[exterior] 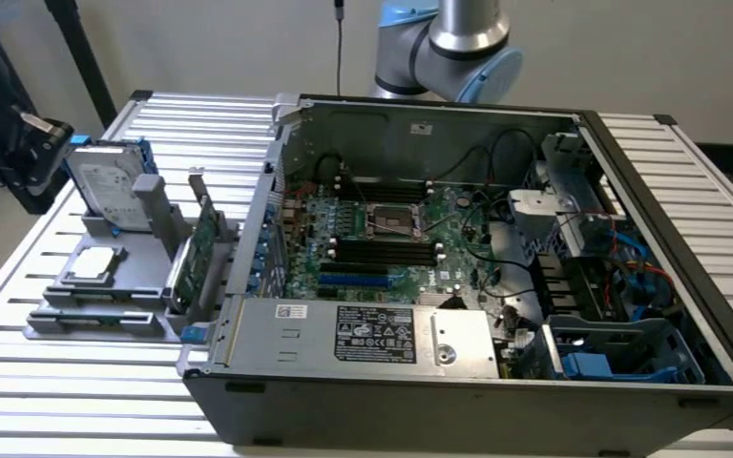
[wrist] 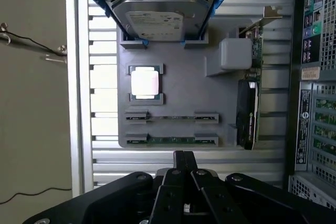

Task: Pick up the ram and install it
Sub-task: 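Pick up the ram and move it above insertion slot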

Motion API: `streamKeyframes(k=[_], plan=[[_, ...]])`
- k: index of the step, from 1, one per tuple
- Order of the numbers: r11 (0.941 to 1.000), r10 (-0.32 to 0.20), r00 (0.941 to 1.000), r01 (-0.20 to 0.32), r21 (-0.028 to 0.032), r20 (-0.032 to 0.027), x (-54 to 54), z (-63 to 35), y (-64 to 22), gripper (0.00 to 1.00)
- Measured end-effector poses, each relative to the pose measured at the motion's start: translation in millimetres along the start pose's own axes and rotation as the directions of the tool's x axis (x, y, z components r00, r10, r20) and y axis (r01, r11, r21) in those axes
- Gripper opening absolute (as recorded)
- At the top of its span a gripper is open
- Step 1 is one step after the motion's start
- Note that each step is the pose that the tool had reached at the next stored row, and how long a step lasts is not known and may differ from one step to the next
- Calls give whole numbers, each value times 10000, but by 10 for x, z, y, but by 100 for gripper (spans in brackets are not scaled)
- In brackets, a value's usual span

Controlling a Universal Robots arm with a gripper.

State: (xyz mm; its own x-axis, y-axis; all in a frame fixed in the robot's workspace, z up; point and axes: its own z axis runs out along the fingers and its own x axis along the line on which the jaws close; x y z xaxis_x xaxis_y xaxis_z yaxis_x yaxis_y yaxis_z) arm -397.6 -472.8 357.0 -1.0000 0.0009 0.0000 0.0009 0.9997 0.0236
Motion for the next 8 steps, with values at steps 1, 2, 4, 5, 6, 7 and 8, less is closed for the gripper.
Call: streamKeyframes(k=[1,2,4,5,6,7,8], plan=[[9999,-164,9999,164,0,-5,0,0,0,11],[9994,-354,9994,354,1,-10,0,1,0,11],[9974,-720,9974,720,-1,-17,0,5,-1,11],[9960,-894,9960,894,-1,-22,0,7,-1,11],[9942,-1073,9942,1073,-2,-26,0,8,-1,11],[9921,-1257,9921,1257,-2,-30,0,9,-1,11],[9896,-1440,9896,1440,-2,-35,0,10,-1,11]])
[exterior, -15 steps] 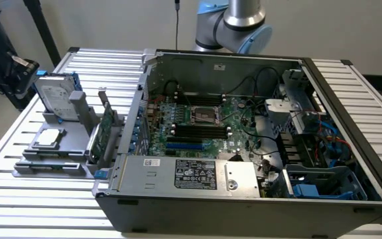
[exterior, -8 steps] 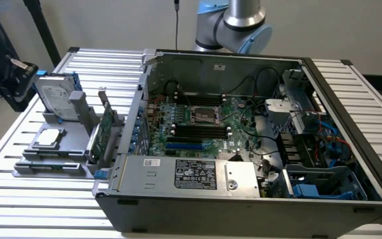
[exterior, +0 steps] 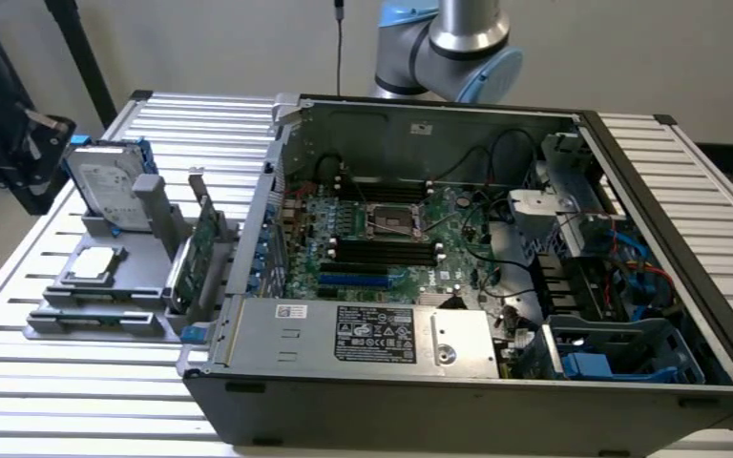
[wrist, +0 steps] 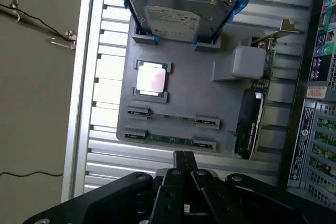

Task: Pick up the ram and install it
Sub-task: 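Pick up the ram and move it above insertion slot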

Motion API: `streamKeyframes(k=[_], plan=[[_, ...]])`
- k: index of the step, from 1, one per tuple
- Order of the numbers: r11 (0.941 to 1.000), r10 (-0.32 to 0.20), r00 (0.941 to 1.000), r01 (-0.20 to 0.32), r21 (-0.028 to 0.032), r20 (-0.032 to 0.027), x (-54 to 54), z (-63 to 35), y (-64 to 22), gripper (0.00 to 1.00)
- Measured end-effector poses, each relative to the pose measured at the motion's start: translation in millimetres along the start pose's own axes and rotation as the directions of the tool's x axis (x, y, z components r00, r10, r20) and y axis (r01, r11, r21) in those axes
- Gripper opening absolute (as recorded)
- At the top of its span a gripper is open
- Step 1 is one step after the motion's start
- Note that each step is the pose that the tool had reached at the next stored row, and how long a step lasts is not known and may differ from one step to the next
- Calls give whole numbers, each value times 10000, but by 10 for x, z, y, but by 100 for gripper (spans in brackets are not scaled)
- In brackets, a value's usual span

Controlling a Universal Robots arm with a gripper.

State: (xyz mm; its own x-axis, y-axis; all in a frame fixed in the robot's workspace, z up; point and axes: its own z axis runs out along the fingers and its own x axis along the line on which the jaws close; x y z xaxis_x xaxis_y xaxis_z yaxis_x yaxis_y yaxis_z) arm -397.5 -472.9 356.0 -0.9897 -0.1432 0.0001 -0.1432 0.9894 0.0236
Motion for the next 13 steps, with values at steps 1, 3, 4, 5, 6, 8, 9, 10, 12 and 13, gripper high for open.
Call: streamKeyframes(k=[1,3,4,5,6,8,9,10,12,13], plan=[[9998,-185,9998,185,0,-4,0,1,0,11],[9985,-549,9985,549,0,-12,0,4,0,11],[9974,-725,9974,725,0,-18,0,5,0,11],[9959,-903,9959,903,0,-21,0,7,0,11],[9941,-1082,9941,1082,0,-25,0,8,0,11],[9895,-1444,9895,1444,0,-34,0,10,0,11],[9866,-1634,9866,1634,1,-40,0,11,0,11],[9835,-1809,9835,1809,1,-44,0,12,0,11],[9763,-2162,9763,2162,-1,-52,0,16,0,11],[9723,-2337,9723,2337,0,-56,0,17,0,11]])
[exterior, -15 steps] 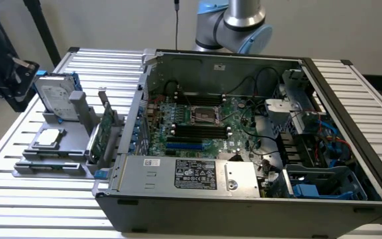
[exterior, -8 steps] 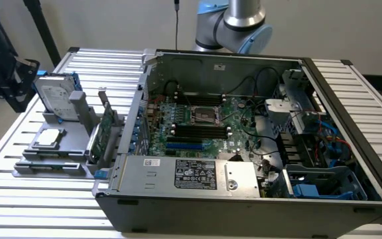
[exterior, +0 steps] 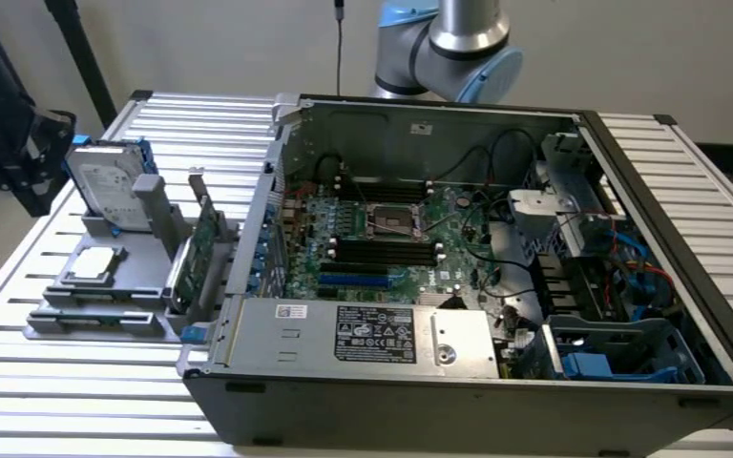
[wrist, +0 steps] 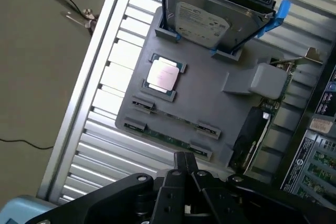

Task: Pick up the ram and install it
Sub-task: 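Pick up the ram and move it above insertion slot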

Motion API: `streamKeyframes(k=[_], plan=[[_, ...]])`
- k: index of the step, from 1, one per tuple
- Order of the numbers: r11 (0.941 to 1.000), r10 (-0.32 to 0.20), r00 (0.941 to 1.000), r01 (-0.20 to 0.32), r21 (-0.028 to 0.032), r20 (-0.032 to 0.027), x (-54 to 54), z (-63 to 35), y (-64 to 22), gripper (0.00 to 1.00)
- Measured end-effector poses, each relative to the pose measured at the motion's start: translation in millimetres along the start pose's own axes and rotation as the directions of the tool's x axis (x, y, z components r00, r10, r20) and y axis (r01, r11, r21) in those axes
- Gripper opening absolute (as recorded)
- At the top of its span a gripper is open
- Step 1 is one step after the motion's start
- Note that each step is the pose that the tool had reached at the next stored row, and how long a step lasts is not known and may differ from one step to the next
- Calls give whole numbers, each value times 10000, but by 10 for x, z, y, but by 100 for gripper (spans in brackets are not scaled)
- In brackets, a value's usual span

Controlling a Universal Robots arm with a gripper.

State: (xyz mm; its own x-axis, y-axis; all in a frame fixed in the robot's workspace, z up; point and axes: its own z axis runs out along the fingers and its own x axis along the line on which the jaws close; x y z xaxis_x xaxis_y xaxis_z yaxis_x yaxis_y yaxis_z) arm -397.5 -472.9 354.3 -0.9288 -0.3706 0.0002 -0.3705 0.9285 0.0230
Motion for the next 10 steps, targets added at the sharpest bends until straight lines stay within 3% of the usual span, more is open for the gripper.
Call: streamKeyframes(k=[5,10], plan=[[9958,-914,9958,914,2,-22,0,6,0,11],[9833,-1821,9833,1821,1,-44,0,13,0,11]])
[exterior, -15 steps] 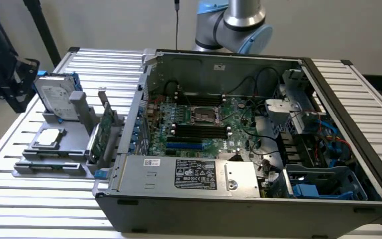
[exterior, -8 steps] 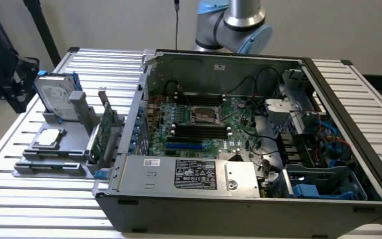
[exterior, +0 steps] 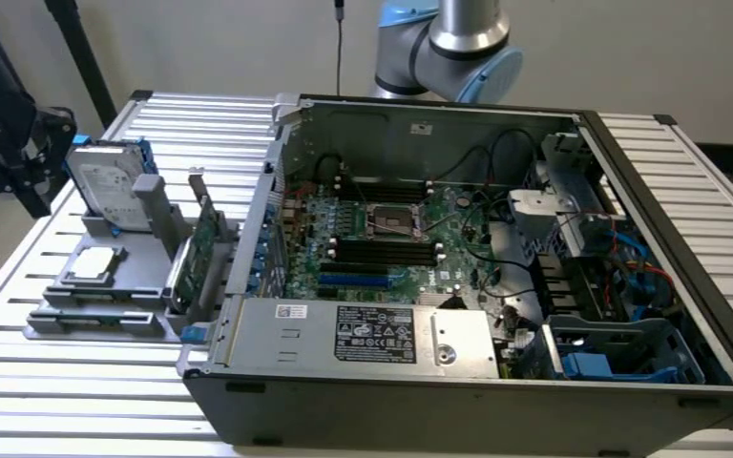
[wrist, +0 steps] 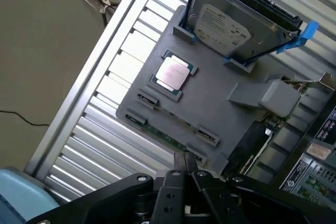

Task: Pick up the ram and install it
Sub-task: 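Pick up the ram and move it above insertion slot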

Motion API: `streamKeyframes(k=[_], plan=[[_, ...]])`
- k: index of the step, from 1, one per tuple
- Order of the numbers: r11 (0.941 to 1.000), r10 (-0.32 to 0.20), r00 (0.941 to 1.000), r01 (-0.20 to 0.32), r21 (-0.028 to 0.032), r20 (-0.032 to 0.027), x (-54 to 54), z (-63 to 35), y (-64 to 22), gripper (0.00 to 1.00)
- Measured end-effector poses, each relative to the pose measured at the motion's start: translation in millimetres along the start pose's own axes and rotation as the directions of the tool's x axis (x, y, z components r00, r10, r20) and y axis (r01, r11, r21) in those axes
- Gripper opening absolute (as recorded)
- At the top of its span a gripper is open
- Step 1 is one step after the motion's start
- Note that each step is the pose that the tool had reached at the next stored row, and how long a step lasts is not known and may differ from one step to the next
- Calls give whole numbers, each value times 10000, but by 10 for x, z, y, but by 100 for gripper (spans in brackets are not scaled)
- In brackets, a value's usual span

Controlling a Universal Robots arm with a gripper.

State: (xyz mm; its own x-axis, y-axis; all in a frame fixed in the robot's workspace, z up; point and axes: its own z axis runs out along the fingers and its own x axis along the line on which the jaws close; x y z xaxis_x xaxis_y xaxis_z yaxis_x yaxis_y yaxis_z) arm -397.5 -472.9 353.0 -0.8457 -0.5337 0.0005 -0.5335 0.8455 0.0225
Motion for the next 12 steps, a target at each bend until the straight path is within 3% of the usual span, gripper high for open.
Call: streamKeyframes(k=[6,12], plan=[[9941,-1087,9941,1087,2,-27,0,7,-1,11],[9766,-2152,9766,2152,0,-53,0,14,-1,11]])
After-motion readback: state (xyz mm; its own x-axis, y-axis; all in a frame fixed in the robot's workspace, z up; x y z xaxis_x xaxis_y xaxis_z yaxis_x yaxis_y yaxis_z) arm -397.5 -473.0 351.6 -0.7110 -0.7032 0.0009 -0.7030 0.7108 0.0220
